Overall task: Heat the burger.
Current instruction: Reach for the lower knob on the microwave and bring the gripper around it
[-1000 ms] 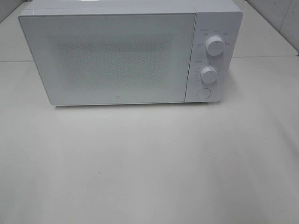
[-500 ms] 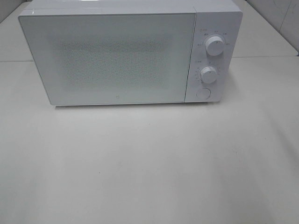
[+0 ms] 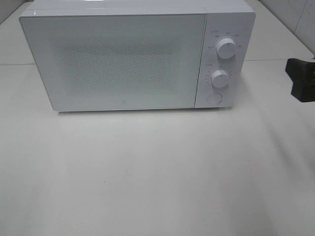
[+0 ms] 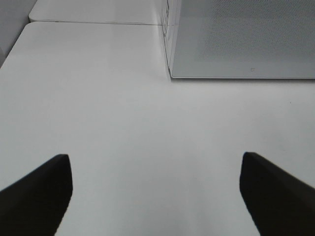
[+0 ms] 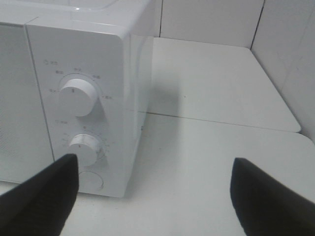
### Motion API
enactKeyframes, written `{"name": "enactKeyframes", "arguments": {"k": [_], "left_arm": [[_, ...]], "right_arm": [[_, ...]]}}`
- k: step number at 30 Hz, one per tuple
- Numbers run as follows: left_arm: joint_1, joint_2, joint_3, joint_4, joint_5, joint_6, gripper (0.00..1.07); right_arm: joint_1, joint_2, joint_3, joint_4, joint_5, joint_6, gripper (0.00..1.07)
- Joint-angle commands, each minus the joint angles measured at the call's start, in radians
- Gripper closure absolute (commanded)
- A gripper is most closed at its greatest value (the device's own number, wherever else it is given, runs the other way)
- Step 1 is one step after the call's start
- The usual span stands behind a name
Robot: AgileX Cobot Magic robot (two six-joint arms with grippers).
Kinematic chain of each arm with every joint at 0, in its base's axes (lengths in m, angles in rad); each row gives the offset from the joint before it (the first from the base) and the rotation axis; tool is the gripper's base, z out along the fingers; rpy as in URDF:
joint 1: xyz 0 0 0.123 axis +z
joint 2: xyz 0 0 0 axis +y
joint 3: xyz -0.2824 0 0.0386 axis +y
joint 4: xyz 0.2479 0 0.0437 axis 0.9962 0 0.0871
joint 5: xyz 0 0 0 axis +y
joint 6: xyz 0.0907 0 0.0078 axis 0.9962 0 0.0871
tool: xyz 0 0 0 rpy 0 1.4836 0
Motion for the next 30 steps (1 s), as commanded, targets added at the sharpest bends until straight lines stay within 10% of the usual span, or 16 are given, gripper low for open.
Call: {"name": "enactKeyframes", "arguments": {"k": [1,17,30], "left_arm": [[0.001,-0.014,0.002,0.001,0.003,-0.002,0.22],[0.001,-0.014,0.002,0.001,0.003,-0.002,0.22],[0.001,-0.014,0.002,0.001,0.003,-0.002,0.22]], "right_arm": [[0.049,0.036,0.0,0.06,-0.07,-0.053,0.31],[0.43,0.371,-0.023,0.546,-0.505,-0.199,0.31],[0.46,0.594,-0.175,0.552,-0.512,-0.165,0.3]]}}
